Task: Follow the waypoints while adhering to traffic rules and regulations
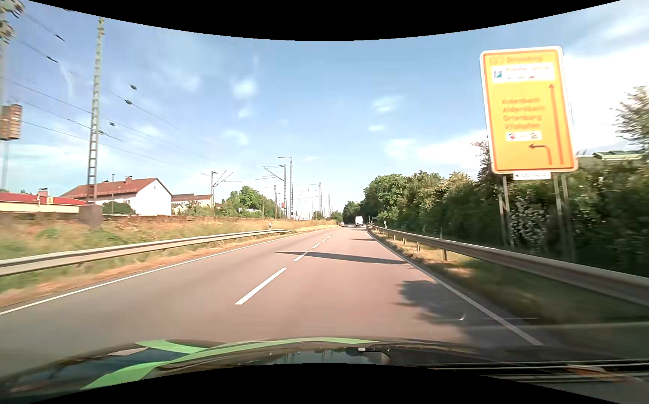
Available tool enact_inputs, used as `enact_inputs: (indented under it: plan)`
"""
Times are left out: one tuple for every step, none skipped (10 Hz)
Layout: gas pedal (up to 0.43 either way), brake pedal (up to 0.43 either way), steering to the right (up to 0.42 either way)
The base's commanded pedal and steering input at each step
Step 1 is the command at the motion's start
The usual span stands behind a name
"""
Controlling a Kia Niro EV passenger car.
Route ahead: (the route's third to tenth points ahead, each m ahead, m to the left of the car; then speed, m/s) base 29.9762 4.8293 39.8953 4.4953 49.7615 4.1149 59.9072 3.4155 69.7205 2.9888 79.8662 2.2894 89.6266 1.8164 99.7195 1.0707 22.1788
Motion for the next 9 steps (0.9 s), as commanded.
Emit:
enact_inputs:
  plan:
    - [0.169,0.000,0.007]
    - [0.189,0.000,0.006]
    - [0.209,0.000,0.005]
    - [0.209,0.000,0.003]
    - [0.209,0.000,0.003]
    - [0.197,0.000,0.003]
    - [0.177,0.000,0.004]
    - [0.177,0.000,0.004]
    - [0.177,0.000,0.005]
